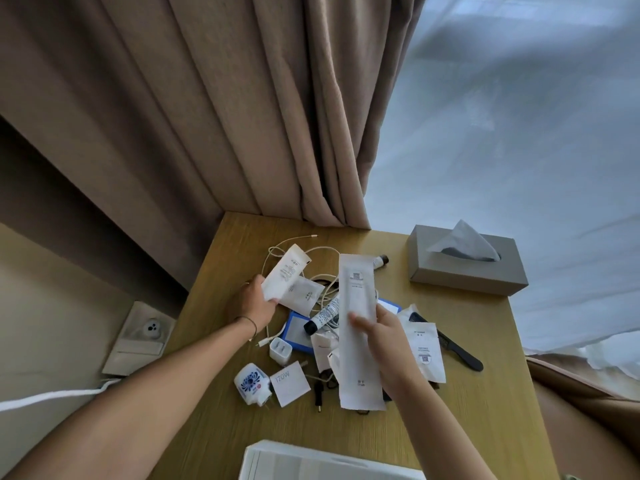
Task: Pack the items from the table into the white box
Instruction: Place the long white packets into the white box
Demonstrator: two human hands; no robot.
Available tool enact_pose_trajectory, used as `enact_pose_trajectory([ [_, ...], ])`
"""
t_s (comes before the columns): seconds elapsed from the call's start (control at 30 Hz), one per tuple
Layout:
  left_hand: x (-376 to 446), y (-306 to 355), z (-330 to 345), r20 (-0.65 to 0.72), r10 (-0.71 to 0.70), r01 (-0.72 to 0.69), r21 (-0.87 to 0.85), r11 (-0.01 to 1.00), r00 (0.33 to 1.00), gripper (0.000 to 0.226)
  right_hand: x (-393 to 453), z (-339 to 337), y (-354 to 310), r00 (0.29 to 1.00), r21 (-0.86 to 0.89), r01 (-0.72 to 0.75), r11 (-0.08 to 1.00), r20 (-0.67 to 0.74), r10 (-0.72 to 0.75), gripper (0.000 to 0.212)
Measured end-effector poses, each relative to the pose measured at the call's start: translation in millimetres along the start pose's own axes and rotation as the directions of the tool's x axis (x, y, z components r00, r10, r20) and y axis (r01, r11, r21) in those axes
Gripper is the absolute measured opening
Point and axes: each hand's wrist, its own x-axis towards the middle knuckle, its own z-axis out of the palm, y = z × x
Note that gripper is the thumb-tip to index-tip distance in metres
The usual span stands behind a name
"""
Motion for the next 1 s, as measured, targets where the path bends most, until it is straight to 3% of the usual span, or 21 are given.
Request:
enact_pose_trajectory([
  [0.13,-25,8,-10,-0.029,0.016,-0.019,-0.101,0.995,0.999,0.051,-23,-3,0,1.0,0.026,-0.023,0.999,0.018,0.022,0.028],
  [0.27,-59,24,-33,-0.089,0.12,-0.132,-0.148,0.98,0.989,0.036,-51,-3,1,0.999,0.024,-0.036,0.999,0.001,0.036,0.023],
  [0.4,-98,46,-58,-0.144,0.229,-0.261,-0.268,0.928,0.963,0.033,-83,-5,-1,1.0,0.018,-0.005,1.0,-0.002,0.005,0.01],
  [0.53,-140,65,-77,-0.18,0.275,-0.327,-0.417,0.848,0.944,0.026,-117,-8,-3,1.0,0.04,0.021,0.999,0.008,-0.021,0.012],
  [0.73,-200,71,-82,-0.174,0.196,-0.262,-0.64,0.722,0.965,0.013,-160,-17,12,0.999,0.02,0.04,0.999,0.024,-0.04,0.019],
  [1.0,-258,38,-72,-0.09,0.169,-0.183,-0.699,0.691,0.981,0.016,-197,-26,63,0.994,-0.104,0.02,0.994,0.106,-0.009,0.011],
])
